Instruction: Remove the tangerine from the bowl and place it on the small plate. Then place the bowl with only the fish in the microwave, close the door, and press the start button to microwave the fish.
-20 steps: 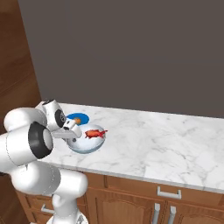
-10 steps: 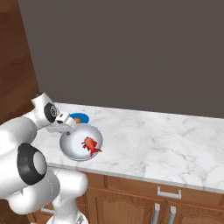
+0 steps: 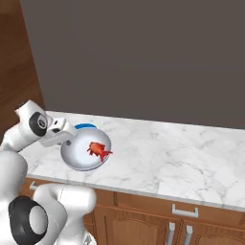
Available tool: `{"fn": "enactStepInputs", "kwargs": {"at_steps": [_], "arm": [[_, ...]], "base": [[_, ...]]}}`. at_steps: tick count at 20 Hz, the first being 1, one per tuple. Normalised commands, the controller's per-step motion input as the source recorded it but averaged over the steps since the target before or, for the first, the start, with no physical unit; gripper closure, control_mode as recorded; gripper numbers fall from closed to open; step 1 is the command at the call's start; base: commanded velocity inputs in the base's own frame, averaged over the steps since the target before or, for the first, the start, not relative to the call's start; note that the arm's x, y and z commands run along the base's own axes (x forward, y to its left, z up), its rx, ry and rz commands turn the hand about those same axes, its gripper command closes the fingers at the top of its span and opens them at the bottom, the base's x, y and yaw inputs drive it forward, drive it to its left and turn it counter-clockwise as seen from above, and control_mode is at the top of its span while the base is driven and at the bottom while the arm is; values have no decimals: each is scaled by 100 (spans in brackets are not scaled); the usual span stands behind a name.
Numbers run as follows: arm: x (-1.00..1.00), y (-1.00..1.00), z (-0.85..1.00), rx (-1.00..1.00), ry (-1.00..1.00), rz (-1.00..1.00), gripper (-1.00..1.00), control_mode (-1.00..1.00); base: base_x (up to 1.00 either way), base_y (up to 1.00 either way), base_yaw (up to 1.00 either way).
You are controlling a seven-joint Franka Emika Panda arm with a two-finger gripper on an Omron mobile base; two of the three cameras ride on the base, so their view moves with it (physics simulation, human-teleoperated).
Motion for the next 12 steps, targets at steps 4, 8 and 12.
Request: {"fn": "enactStepInputs", "kwargs": {"at_steps": [4, 8, 12], "arm": [[-40, 0, 34, -18, 9, 32, 100, -100], [-48, -1, 54, -25, 0, 34, 100, -100], [-67, 0, 60, -17, 4, 33, 100, -100]], "base": [[0, 0, 0], [0, 0, 0], [0, 0, 0]]}}
